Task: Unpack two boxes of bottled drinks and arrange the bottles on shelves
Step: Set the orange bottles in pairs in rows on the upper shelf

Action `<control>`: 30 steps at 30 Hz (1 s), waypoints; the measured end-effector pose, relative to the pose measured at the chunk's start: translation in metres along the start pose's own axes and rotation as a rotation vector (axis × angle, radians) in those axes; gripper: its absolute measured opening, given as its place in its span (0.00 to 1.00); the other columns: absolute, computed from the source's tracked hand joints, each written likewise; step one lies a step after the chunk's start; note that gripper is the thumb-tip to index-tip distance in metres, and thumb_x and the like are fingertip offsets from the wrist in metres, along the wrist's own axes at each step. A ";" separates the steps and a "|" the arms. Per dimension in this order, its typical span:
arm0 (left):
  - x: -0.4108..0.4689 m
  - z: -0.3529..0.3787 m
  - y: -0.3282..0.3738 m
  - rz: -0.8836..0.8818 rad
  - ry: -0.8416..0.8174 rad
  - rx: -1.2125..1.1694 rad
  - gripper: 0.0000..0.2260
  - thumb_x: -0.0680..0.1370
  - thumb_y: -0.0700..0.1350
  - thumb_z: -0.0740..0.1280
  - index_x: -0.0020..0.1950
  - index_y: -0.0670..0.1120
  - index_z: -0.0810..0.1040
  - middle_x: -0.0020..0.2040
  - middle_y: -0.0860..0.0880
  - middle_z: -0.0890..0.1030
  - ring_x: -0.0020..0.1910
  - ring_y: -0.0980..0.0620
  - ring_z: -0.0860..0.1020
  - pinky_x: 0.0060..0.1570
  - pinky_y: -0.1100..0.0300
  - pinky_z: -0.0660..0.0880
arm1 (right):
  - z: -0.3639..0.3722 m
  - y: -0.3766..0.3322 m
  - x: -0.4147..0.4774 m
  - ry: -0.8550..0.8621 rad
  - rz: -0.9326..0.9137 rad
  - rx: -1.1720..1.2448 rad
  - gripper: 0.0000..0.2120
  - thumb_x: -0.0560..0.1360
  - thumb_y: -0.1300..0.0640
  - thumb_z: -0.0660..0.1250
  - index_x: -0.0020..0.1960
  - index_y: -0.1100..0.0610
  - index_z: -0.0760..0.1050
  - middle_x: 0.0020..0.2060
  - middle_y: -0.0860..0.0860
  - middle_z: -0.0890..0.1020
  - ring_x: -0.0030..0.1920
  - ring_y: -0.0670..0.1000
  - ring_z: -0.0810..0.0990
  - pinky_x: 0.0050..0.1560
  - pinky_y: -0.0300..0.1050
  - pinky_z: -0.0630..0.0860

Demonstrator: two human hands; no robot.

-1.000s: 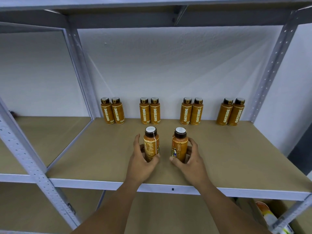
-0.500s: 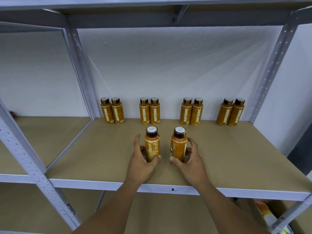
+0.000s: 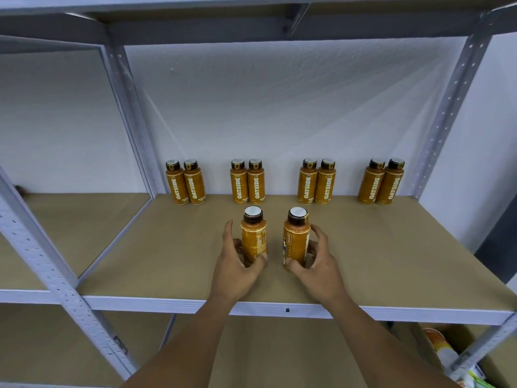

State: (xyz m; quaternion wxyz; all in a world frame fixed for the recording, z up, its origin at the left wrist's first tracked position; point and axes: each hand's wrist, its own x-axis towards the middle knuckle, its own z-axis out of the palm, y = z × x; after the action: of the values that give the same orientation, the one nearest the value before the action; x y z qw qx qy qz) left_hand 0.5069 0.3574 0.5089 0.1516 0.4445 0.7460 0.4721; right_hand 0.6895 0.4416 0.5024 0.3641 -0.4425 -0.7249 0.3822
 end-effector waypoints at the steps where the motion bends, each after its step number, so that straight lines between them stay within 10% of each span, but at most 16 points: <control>1: 0.000 0.000 0.000 0.005 -0.012 -0.002 0.49 0.75 0.52 0.76 0.82 0.61 0.42 0.75 0.49 0.71 0.67 0.49 0.76 0.63 0.53 0.77 | 0.000 0.000 0.000 -0.001 0.003 -0.001 0.46 0.73 0.48 0.77 0.80 0.40 0.50 0.74 0.50 0.72 0.71 0.52 0.74 0.61 0.40 0.72; 13: -0.003 -0.003 0.002 0.001 -0.039 -0.047 0.50 0.75 0.51 0.77 0.81 0.63 0.41 0.73 0.52 0.72 0.66 0.50 0.76 0.63 0.53 0.77 | 0.000 -0.005 -0.002 0.029 0.002 -0.032 0.46 0.72 0.49 0.78 0.79 0.42 0.53 0.68 0.51 0.78 0.58 0.46 0.76 0.57 0.38 0.73; 30: -0.005 -0.003 0.003 0.020 -0.056 -0.014 0.49 0.76 0.49 0.76 0.82 0.61 0.41 0.74 0.49 0.74 0.68 0.49 0.76 0.66 0.49 0.76 | 0.001 -0.003 -0.001 0.028 0.006 -0.015 0.47 0.72 0.47 0.78 0.80 0.40 0.51 0.72 0.50 0.75 0.68 0.51 0.76 0.65 0.46 0.74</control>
State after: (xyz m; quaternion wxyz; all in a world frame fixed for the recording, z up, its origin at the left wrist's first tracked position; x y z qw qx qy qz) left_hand 0.5088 0.3523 0.5118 0.1708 0.4638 0.7337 0.4662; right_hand 0.6880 0.4390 0.5048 0.3697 -0.4524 -0.7214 0.3718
